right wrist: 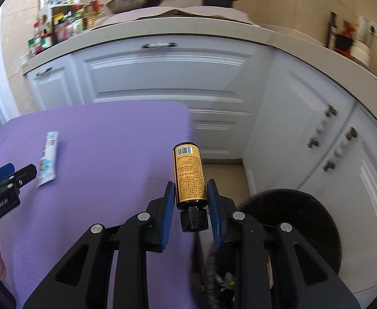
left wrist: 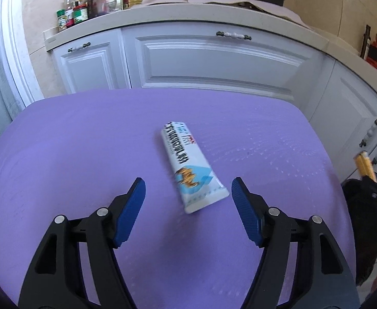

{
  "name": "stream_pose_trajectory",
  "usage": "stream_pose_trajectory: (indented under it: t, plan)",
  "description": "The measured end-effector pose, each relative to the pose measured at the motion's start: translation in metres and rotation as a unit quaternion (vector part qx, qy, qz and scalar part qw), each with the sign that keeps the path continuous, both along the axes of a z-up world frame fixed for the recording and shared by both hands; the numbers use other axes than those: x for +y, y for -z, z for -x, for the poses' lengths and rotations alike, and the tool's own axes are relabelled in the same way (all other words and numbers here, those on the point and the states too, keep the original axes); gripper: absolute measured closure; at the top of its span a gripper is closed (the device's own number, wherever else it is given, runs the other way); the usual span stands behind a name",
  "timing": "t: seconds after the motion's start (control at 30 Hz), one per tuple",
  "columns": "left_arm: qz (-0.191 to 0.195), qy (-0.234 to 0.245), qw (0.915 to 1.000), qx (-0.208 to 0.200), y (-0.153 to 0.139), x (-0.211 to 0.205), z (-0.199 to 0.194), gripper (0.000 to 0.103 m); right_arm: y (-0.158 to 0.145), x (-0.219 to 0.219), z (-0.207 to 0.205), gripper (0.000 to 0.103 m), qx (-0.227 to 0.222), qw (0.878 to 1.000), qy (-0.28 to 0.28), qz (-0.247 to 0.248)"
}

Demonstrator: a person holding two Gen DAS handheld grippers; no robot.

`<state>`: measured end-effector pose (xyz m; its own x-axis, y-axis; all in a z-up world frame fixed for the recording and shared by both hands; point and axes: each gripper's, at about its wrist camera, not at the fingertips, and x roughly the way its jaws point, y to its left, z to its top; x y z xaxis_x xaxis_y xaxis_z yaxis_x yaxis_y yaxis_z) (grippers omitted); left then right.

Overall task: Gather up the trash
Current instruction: 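Grasp the white printed tube with the left tool while the right tool carries the bottle over the bin, then carry the white tube over the bin with the left tool and open both tools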

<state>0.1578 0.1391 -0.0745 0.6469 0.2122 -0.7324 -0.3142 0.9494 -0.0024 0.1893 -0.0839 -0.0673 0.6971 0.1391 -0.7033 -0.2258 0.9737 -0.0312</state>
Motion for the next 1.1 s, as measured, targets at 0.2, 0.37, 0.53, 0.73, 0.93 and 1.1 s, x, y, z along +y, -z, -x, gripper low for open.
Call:
stream_pose_trajectory:
  t: [0.2,0.37,0.53,0.73,0.93,1.1]
  plan:
    - [0.01,-0.014,0.9994,0.032,0.015,0.003,-0.026,0.035,0.005,-0.033,-0.005,0.077,-0.001,1.0,0.028,-0.01]
    - [0.004,-0.021,0.9989,0.043,0.023,0.006,-0.034,0.035,0.011,-0.046,-0.008,0.077,0.001,0.999,0.037,-0.017]
    - [0.01,-0.013,0.999,0.042,0.026,0.007,-0.031,0.057,0.02,-0.052,-0.01,0.077,0.007,0.999,0.041,-0.022]
    - [0.009,0.009,0.9992,0.037,0.024,0.003,-0.023,0.067,0.023,-0.055,-0.008,0.077,0.009,0.999,0.044,-0.024]
    - [0.0,0.022,0.9992,0.033,0.021,-0.002,-0.008,0.069,0.022,-0.057,0.002,0.077,0.008,0.999,0.049,-0.024]
    - [-0.016,0.033,0.9991,0.022,0.013,-0.013,0.012,0.069,0.019,-0.059,0.012,0.077,0.007,0.999,0.049,-0.022]
